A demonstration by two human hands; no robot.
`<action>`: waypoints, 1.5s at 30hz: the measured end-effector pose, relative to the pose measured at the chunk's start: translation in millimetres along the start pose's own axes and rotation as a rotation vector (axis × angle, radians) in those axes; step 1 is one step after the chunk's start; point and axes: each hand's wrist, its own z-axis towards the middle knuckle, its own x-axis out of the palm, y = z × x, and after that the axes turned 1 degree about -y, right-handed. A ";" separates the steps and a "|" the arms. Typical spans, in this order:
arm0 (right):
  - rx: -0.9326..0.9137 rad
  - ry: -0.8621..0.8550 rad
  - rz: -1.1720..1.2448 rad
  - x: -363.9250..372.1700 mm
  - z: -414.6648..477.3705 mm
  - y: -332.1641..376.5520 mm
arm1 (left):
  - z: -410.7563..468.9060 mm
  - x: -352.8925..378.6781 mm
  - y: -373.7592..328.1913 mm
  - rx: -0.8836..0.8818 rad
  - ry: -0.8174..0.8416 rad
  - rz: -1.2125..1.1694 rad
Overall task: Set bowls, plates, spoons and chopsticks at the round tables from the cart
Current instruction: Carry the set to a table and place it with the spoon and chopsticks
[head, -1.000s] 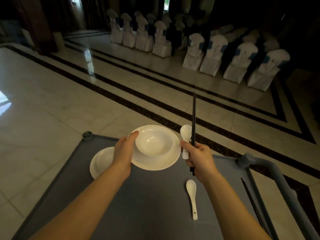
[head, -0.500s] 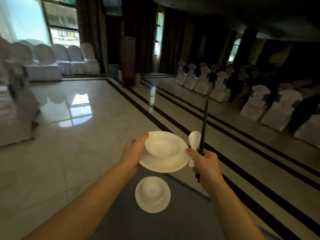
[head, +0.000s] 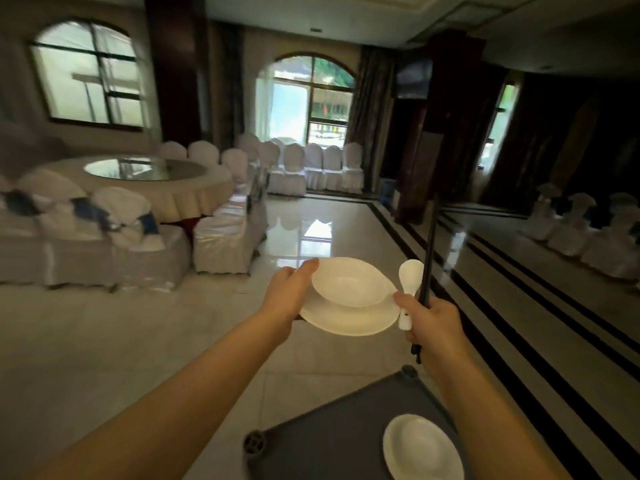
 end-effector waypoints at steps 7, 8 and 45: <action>-0.023 0.278 0.082 106.0 -26.5 20.9 | -22.0 -115.9 -24.5 0.028 -0.245 -0.052; -0.024 0.311 0.090 122.4 -32.5 23.3 | -26.8 -133.1 -25.7 0.028 -0.289 -0.058; -0.105 1.012 0.009 762.1 -144.8 41.5 | 45.9 -677.5 -81.1 0.063 -1.025 -0.179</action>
